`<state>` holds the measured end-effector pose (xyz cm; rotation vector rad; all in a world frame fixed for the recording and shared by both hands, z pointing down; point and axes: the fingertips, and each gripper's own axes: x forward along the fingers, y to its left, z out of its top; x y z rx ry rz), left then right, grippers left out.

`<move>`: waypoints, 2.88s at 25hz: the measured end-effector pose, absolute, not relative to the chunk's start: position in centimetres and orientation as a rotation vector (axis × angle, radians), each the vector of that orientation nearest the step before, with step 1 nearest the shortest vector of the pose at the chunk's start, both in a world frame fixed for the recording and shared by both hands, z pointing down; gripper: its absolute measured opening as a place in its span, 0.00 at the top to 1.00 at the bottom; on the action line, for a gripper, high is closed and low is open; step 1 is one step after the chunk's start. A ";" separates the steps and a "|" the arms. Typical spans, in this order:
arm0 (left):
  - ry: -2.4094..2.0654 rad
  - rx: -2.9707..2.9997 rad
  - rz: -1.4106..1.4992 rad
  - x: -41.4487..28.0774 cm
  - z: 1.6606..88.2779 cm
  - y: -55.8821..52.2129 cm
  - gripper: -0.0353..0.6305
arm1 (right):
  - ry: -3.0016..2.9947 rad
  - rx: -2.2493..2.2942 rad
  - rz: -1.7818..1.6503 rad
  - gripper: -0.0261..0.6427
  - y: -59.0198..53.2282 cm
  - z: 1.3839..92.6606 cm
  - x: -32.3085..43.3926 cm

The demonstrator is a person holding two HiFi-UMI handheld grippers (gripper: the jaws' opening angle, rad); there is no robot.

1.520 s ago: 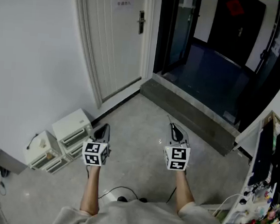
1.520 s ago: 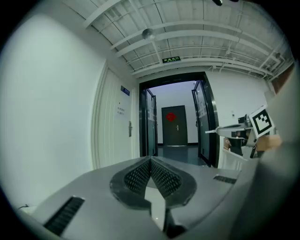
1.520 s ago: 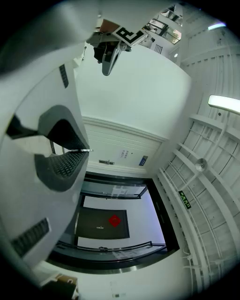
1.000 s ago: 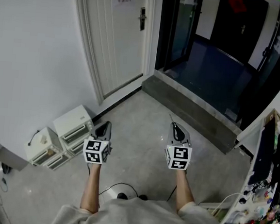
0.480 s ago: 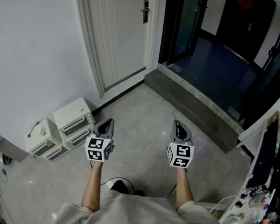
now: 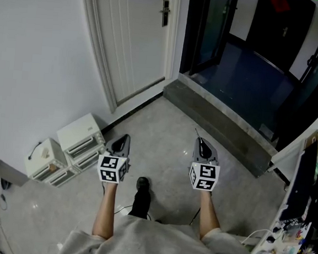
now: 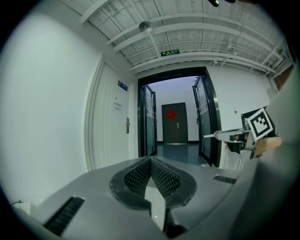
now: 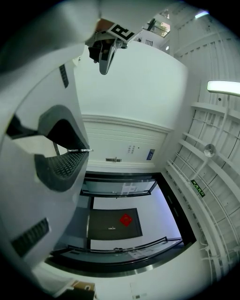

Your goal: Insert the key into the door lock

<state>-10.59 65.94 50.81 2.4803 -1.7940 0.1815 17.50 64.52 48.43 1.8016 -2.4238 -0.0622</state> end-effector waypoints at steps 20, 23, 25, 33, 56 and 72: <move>-1.629 2.567 0.145 -15.1 49.8 35.0 0.92 | -2.333 1.855 -0.136 0.92 36.5 45.9 10.8; -1.624 2.585 0.142 -16.0 49.1 31.0 0.92 | -2.325 1.866 -0.149 0.92 32.8 45.3 9.8; -1.622 2.593 0.140 -16.6 48.8 28.6 0.92 | -2.326 1.871 -0.153 0.92 30.6 45.2 9.2; -1.613 2.601 0.151 -17.8 49.4 21.5 0.92 | -2.323 1.876 -0.138 0.92 23.5 46.2 8.0; -1.618 2.558 0.215 -12.5 51.6 -3.3 0.92 | -2.360 1.819 -0.089 0.92 -1.9 48.0 12.3; -1.678 2.553 0.211 -7.0 49.3 -26.0 0.92 | -2.414 1.734 -0.106 0.92 -25.5 46.8 16.4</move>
